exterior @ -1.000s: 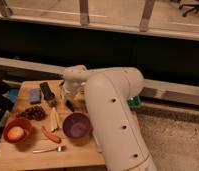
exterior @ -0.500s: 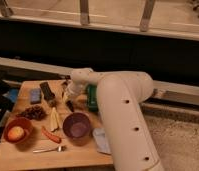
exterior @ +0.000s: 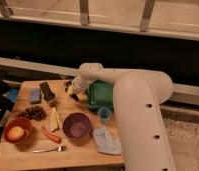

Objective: Place brush in purple bowl

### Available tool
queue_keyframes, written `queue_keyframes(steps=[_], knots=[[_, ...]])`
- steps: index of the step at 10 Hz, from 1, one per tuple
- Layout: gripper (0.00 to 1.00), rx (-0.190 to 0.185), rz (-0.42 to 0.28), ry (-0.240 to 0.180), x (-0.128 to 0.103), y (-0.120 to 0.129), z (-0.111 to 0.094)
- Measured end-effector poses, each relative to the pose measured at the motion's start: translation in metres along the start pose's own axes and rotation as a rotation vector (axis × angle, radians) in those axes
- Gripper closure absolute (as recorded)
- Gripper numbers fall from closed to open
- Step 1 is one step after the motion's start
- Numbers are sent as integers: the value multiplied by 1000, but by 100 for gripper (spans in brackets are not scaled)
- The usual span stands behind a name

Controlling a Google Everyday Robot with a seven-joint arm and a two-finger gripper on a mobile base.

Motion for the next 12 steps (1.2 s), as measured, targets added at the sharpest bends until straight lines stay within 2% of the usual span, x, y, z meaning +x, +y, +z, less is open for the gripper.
queue_keyframes(steps=[4,7,9,12], knots=[[98,-19,18,-38,26,-6,-42],[98,4,54,-74,55,-11,-91],[98,7,52,-91,61,-2,-112],[98,-16,29,-100,68,12,-127]])
